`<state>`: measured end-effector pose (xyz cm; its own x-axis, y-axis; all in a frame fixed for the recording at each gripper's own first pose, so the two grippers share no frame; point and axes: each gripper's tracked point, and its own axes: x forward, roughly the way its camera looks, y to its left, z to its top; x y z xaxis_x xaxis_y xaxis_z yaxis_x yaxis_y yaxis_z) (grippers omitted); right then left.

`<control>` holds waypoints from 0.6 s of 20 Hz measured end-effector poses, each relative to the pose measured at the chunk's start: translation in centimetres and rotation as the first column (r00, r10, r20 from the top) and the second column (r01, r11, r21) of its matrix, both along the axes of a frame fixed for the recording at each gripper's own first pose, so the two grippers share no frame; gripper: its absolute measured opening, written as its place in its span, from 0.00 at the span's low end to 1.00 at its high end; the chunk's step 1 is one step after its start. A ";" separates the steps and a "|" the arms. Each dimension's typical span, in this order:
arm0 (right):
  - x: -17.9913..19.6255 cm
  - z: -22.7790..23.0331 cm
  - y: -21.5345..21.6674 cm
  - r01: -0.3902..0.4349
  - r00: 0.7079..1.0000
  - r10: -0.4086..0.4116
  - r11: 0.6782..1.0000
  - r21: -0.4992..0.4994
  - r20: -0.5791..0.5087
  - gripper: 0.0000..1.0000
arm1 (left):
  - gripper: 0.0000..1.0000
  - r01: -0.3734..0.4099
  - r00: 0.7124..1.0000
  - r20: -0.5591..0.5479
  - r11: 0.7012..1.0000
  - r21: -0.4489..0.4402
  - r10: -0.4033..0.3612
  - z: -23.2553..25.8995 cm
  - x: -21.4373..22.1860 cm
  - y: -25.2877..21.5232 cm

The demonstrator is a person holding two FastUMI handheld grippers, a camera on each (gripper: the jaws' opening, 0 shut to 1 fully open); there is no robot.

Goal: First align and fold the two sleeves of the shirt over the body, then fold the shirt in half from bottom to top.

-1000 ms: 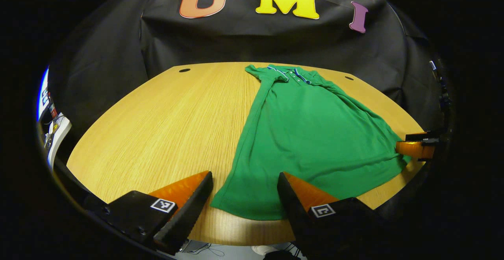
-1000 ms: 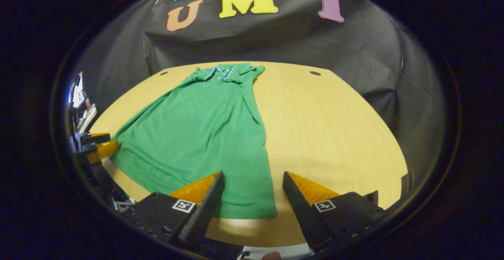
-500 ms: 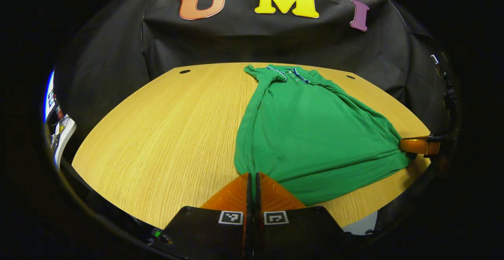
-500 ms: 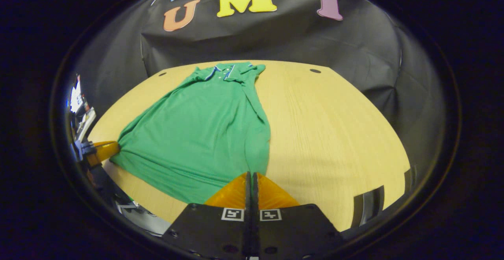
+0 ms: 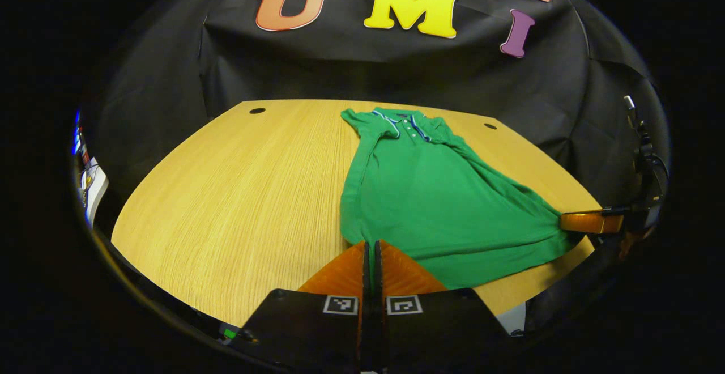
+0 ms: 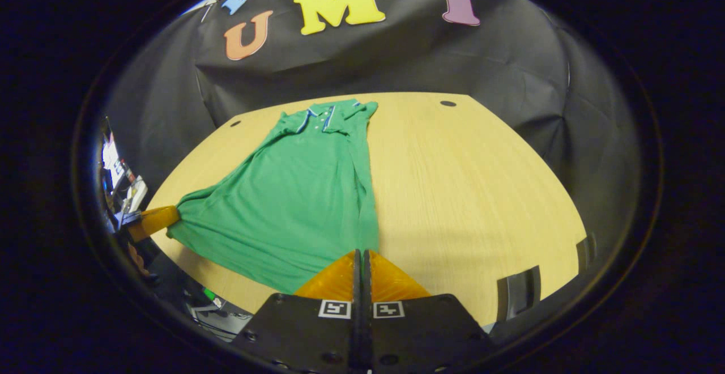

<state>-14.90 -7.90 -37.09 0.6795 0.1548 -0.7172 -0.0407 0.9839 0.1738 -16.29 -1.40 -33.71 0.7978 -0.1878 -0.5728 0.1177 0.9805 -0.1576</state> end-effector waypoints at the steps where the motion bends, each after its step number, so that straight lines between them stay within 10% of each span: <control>1: 0.5 0.9 -0.1 0.006 1.000 -0.007 1.000 0.005 0.012 0.01 | 0.06 0.001 1.000 0.006 1.000 -0.007 -0.001 0.6 0.6 -0.1; 12: 11.3 9.5 0.0 0.001 0.995 -0.005 0.999 0.037 0.104 0.00 | 0.06 -0.004 0.995 0.102 1.000 -0.017 0.006 7.8 10.4 0.4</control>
<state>-3.64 -7.87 -27.55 0.7507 0.1777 -0.6363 -0.0578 0.9771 0.2047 -5.89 -0.96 -25.92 0.8531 -0.1924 -0.4850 0.1290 0.9784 -0.1612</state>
